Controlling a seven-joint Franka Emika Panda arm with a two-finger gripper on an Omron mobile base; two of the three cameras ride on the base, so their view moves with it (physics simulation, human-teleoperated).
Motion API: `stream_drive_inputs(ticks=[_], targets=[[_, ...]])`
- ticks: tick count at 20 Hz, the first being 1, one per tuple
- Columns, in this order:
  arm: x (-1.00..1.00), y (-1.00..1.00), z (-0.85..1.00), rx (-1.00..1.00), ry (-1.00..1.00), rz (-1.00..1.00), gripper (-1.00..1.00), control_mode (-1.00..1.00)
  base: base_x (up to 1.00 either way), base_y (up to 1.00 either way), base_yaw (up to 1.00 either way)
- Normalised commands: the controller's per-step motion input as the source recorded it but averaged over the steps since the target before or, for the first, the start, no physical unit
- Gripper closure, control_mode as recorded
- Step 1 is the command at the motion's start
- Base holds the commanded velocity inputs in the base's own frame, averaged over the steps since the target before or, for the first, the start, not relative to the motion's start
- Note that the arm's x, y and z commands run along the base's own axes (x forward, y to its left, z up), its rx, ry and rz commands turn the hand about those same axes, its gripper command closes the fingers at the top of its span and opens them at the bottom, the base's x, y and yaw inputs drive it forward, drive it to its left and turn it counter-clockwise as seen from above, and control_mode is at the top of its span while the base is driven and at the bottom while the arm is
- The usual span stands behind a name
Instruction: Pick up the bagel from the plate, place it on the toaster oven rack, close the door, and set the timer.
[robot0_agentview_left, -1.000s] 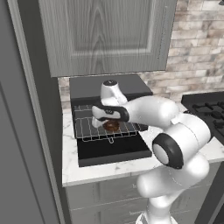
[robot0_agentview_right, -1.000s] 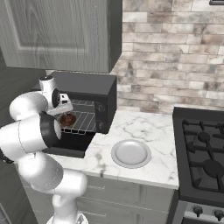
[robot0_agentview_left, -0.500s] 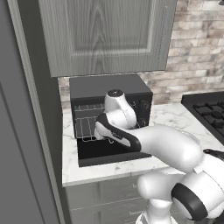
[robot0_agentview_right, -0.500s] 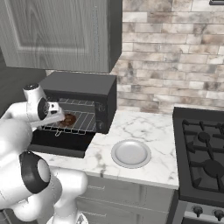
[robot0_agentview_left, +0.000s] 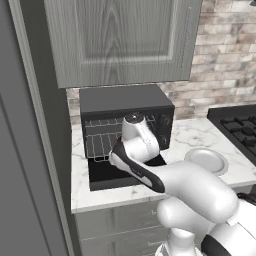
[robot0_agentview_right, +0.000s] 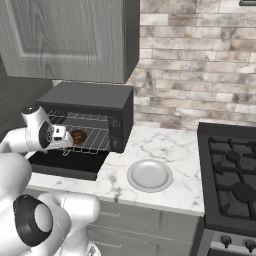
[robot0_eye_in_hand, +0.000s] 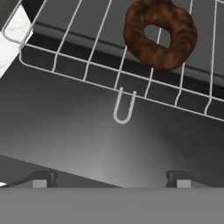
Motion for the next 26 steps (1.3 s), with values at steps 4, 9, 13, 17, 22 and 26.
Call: stream_drive_inputs(ticks=[4, 9, 13, 17, 22, 26], targets=[[0.03, 0.03, 0.00, 0.03, 0.04, -0.12, -1.00, -1.00, 0.00, 0.00, 0.00], [0.00, 0.05, -0.06, 0.06, 0.12, -0.10, -1.00, -1.00, 0.00, 0.00, 0.00], [0.00, 0.09, -0.23, 0.03, 0.11, -0.03, -1.00, -1.00, 0.00, 0.00, 0.00], [0.00, 0.19, -0.25, 0.00, 0.03, 0.00, -1.00, -1.00, 0.00, 0.00, 0.00], [0.00, 0.21, -0.11, 0.00, 0.00, 0.00, -1.00, -1.00, 0.00, 0.00, 0.00], [0.00, 0.10, -0.02, 0.00, 0.00, 0.00, -1.00, -1.00, 0.00, 0.00, 0.00]])
